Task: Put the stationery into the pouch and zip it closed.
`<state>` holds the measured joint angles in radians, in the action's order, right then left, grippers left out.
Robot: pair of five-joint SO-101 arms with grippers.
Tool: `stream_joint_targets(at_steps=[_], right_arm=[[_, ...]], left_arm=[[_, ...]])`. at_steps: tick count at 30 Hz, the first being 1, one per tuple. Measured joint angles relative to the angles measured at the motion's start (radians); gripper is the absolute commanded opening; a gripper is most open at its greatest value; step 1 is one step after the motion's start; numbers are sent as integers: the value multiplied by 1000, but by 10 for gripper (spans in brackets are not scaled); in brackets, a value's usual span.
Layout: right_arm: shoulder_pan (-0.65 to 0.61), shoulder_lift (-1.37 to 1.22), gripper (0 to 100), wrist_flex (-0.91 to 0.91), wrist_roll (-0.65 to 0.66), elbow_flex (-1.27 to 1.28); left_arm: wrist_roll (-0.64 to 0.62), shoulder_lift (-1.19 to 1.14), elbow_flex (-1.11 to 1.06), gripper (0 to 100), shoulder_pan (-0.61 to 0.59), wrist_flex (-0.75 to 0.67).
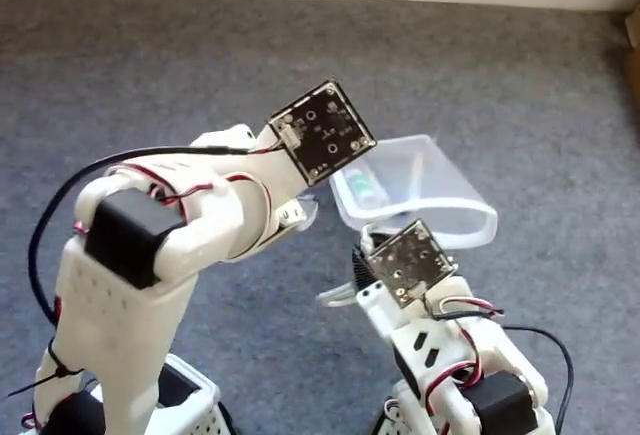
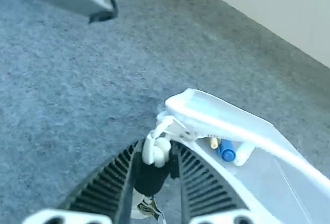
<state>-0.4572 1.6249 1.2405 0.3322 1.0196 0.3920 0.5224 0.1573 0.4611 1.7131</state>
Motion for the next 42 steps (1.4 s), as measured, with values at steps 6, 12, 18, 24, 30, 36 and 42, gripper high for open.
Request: stream_joint_targets(at_steps=[6, 12, 18, 24, 30, 36, 42], right_arm=[[114, -8, 5, 0, 0, -40], [170, 0, 5, 0, 0, -60], [170, 0, 5, 0, 0, -60], [170, 0, 5, 0, 0, -60], [170, 0, 5, 0, 0, -60], [170, 0, 5, 0, 0, -60], [170, 0, 5, 0, 0, -60]], left_arm=[[3, 6, -110, 187, -2, -20], [3, 167, -350, 245, -2, -192], [-38, 281, -677, 249, 0, -499], [-48, 287, -859, 246, 63, -723], [-48, 290, -882, 248, 104, -821], [-48, 290, -937, 249, 109, -919], [-48, 290, -956, 249, 166, -957]])
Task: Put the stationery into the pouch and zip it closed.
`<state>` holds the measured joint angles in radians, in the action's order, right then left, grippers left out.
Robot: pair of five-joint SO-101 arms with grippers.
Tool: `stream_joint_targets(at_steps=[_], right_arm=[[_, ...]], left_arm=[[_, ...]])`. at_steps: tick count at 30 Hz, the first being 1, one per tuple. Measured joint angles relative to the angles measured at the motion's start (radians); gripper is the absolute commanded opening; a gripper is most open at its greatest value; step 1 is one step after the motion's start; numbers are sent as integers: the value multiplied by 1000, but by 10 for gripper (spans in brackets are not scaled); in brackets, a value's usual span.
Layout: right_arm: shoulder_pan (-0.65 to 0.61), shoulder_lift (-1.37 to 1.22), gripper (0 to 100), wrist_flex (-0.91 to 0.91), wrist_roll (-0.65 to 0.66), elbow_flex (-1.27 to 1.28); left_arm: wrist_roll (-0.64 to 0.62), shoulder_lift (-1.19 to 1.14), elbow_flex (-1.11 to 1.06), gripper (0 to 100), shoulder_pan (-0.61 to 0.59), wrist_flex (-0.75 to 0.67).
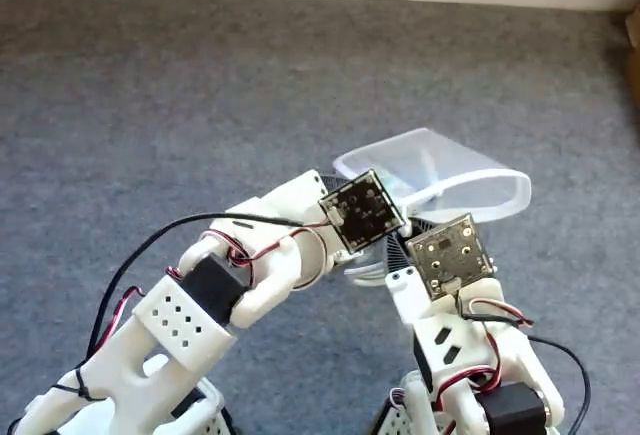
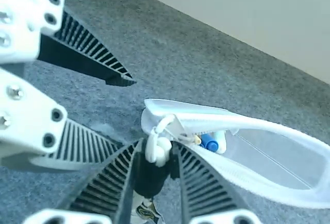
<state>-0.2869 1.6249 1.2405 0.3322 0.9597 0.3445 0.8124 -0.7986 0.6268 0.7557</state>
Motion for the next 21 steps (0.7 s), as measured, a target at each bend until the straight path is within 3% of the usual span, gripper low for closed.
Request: stream_joint_targets(at_steps=[13, 21], right_arm=[[-44, 0, 5, 5, 0, 0], [-49, 0, 5, 9, 0, 0]], left_arm=[[0, -2, 0, 245, 43, -28], [-2, -169, 0, 245, 44, -155]])
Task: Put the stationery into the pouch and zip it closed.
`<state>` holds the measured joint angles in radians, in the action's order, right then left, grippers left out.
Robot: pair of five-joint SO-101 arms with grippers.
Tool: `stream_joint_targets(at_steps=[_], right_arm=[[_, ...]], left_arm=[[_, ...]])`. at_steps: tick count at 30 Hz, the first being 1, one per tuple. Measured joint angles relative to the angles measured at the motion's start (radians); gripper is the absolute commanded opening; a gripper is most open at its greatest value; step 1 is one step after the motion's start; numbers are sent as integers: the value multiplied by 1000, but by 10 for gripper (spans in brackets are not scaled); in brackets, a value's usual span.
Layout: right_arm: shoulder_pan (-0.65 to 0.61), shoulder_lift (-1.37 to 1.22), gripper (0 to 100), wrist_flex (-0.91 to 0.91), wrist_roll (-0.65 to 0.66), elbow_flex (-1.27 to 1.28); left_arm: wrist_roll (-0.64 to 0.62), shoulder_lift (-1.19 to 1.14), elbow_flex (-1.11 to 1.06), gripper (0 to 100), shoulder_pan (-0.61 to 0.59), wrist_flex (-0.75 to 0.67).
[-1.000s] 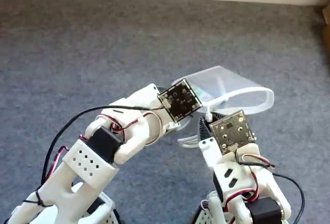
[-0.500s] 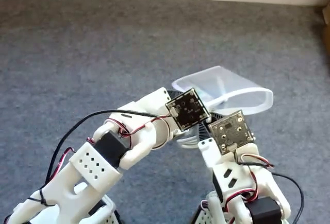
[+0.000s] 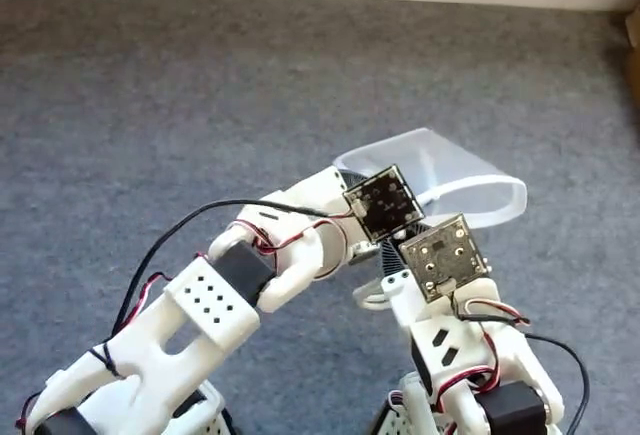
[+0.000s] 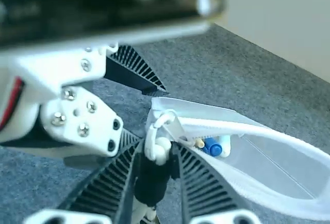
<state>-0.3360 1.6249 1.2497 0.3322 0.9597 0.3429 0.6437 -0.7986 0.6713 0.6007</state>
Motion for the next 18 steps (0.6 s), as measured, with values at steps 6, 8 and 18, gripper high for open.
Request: stream_joint_targets(at_steps=[6, 8, 18], right_arm=[[0, 0, 5, 2, 0, -2], [0, 0, 5, 0, 0, -2], [0, 0, 5, 0, 0, -2]], left_arm=[[-63, 18, -3, 178, 0, -9], [-68, 34, -14, 147, 2, -9], [-71, 55, -38, 36, 37, -11]])
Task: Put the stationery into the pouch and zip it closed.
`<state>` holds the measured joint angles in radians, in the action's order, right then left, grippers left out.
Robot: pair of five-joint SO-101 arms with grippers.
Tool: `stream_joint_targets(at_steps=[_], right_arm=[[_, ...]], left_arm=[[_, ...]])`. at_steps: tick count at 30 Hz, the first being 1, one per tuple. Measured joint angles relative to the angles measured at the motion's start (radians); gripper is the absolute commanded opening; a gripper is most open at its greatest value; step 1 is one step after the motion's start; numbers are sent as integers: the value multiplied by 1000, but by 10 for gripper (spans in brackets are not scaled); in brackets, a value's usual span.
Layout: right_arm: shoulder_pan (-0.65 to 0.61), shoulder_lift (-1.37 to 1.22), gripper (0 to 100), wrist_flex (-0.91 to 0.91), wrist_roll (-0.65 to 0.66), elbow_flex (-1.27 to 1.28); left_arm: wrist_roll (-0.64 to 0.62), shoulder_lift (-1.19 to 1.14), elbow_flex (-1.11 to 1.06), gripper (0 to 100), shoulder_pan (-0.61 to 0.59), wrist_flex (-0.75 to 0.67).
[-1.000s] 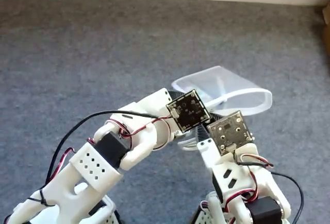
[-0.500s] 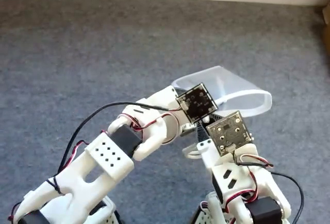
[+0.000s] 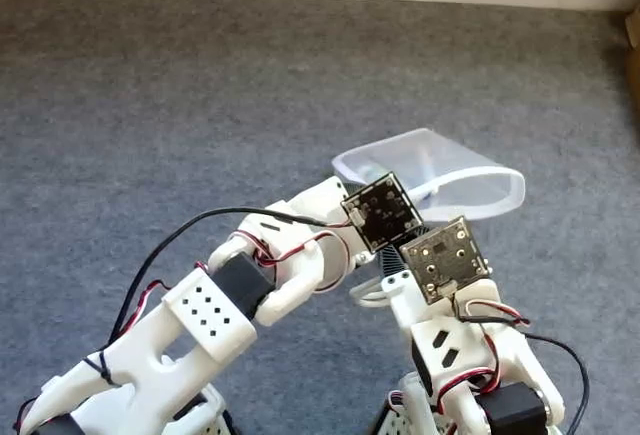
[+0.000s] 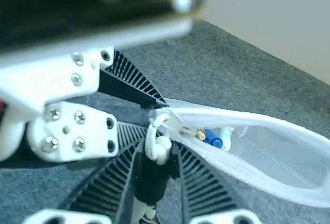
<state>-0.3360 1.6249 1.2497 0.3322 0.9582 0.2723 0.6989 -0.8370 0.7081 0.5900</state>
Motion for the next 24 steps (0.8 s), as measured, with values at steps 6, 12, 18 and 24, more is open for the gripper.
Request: stream_joint_targets(at_steps=[6, 12, 18, 24], right_arm=[[-2, 0, 5, 0, 0, 0], [28, 0, 5, -32, -98, 2], [126, 2, 5, -114, -193, 0], [193, 2, 5, -161, -259, -9]], left_arm=[[0, 0, 0, 6, 11, 0], [2, 2, 0, 6, 11, 21], [-2, 75, 0, 6, 9, 91], [-3, 146, -32, 6, 9, 140]])
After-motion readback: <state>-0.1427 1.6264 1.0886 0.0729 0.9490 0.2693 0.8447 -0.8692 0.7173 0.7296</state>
